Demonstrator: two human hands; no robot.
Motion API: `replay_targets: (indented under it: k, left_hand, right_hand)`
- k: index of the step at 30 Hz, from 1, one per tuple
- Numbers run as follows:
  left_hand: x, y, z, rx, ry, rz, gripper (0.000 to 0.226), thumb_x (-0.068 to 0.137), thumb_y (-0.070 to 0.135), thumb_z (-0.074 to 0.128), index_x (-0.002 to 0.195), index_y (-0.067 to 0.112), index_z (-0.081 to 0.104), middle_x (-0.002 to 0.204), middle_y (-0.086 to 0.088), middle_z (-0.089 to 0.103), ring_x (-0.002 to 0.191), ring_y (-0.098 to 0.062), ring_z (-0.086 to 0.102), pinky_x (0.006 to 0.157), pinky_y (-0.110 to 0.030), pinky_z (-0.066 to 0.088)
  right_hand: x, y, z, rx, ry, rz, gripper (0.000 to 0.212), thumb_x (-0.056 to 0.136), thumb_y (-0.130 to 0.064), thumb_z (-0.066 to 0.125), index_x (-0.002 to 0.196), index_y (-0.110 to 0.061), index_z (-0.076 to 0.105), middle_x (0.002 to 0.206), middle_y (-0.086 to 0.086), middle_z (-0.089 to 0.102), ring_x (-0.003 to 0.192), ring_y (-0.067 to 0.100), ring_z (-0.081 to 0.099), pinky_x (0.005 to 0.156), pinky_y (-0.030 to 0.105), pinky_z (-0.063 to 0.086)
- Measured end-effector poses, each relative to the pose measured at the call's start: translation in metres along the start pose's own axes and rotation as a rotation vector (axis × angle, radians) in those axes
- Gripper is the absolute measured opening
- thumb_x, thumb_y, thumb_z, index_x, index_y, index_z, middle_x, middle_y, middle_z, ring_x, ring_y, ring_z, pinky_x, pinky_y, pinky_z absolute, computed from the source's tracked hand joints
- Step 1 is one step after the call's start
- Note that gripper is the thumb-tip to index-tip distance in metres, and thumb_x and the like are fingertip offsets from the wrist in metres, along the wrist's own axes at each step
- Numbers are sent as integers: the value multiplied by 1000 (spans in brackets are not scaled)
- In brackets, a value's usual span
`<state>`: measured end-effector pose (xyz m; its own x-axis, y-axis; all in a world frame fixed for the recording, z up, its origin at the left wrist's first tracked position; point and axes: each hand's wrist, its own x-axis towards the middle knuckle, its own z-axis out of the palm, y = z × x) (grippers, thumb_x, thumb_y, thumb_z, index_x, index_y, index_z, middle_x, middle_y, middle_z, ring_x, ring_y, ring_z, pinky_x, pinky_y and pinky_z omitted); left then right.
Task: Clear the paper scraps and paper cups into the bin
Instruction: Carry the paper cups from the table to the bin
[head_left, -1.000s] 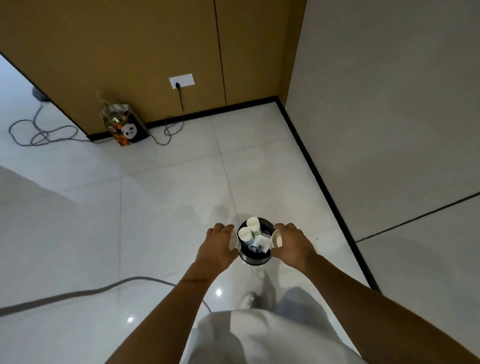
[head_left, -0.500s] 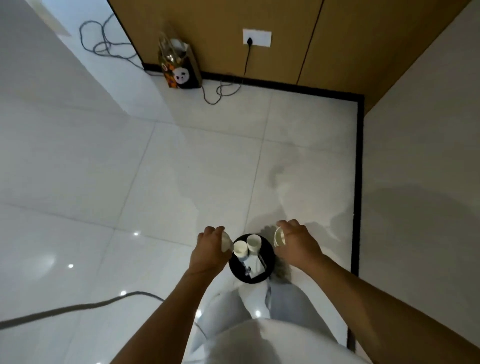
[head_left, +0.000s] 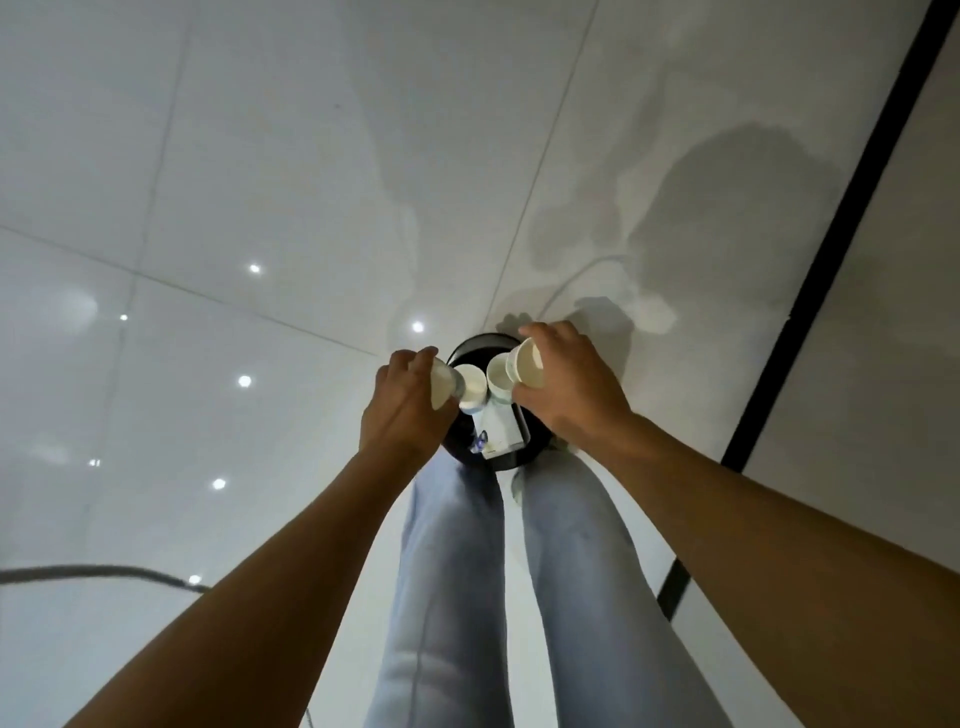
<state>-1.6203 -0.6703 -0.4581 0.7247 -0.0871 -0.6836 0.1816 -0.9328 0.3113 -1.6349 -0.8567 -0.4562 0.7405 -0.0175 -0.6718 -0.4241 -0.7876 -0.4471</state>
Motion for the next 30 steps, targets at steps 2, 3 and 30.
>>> replay_targets:
  k: [2,3,30]
  left_hand:
    - [25,-13,28,-2,-20,-1,64,86,32,63,142,20,36,139,-5,38,126,-25,38,92,-40,44]
    - [37,-18,41,-10,-25,0,63,86,33,63,141,20,36,138,-5,38,126,-25,38,91,-39,44]
    - [102,-72,140,80,-79,127,67,89,45,57,145,19,31,150,-6,31,140,-23,25,108,-38,33]
  right_hand:
    - [25,12,26,25,-8,-1,65,81,-25,67,139,-23,40,140,4,39,126,26,40,97,39,43]
    - [36,18,40,30,-7,-4,63,80,-24,67,138,-22,41,139,4,40,125,26,40,96,37,43]
    - [109,59,142,-386,-215,-74,80,91,-23,58,153,-24,8,159,10,9,145,28,12,113,39,28]
